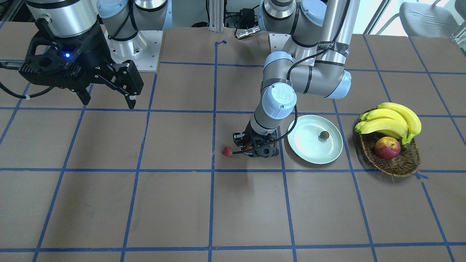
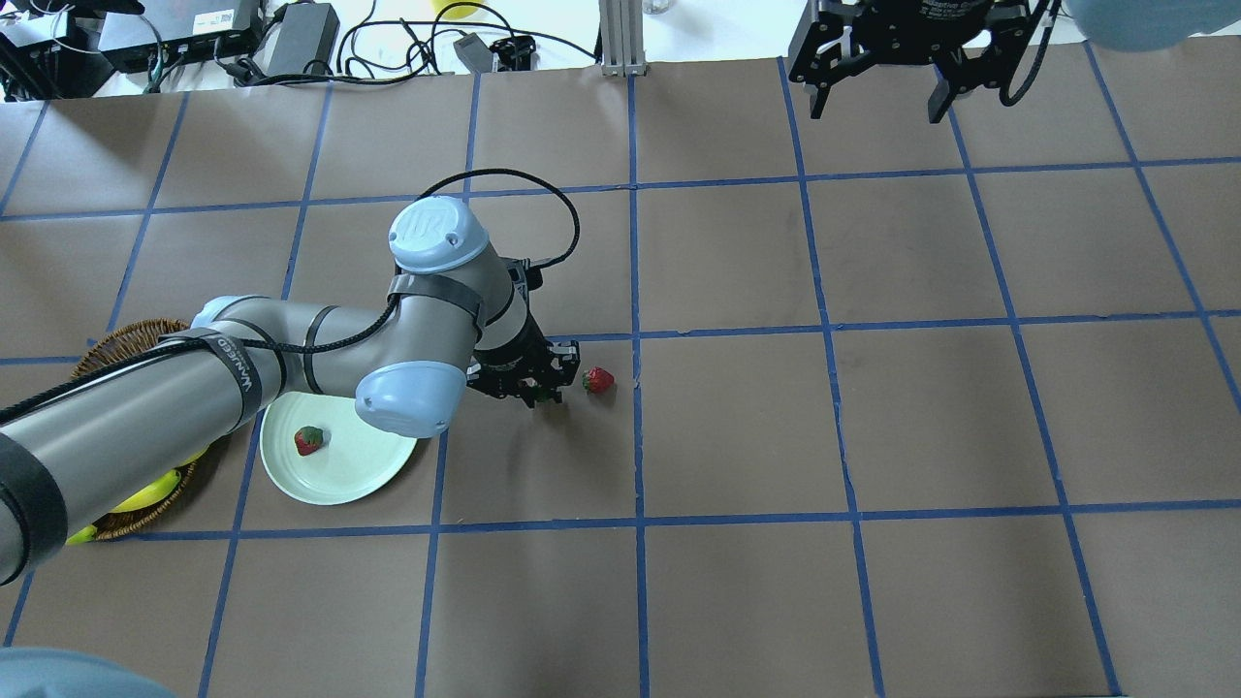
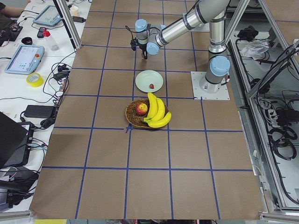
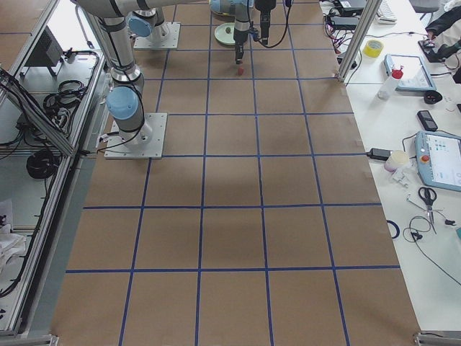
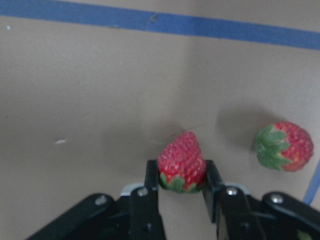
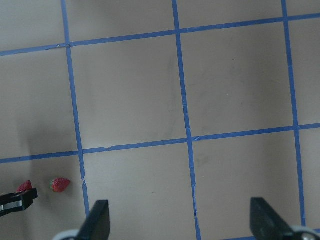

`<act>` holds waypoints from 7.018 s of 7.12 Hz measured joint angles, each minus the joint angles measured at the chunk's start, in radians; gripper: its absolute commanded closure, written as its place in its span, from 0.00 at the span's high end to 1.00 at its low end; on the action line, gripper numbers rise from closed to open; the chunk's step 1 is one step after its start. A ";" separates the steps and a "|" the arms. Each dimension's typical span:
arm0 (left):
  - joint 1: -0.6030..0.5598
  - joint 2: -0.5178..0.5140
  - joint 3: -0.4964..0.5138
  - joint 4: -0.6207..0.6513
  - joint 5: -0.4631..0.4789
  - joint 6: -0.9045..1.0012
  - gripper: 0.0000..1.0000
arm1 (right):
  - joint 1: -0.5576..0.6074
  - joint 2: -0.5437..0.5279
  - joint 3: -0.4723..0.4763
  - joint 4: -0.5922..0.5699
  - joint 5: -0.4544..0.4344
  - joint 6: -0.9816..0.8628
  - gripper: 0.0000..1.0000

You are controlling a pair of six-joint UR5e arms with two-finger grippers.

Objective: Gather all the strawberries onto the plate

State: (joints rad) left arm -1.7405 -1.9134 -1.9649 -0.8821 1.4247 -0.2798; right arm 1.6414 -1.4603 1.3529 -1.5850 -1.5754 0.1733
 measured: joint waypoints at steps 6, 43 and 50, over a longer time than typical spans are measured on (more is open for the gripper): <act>0.378 0.092 0.102 -0.317 0.114 0.462 0.78 | 0.000 0.000 0.000 -0.001 0.000 0.000 1.00; 0.408 0.073 0.035 -0.285 0.085 0.732 1.00 | 0.000 -0.001 0.000 0.000 0.000 0.000 1.00; 0.375 0.262 0.292 -0.610 0.085 0.626 1.00 | 0.000 0.000 0.002 0.003 -0.001 0.000 1.00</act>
State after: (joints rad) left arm -1.3654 -1.6513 -1.6729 -1.4918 1.5095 0.3465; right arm 1.6414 -1.4604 1.3545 -1.5818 -1.5764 0.1733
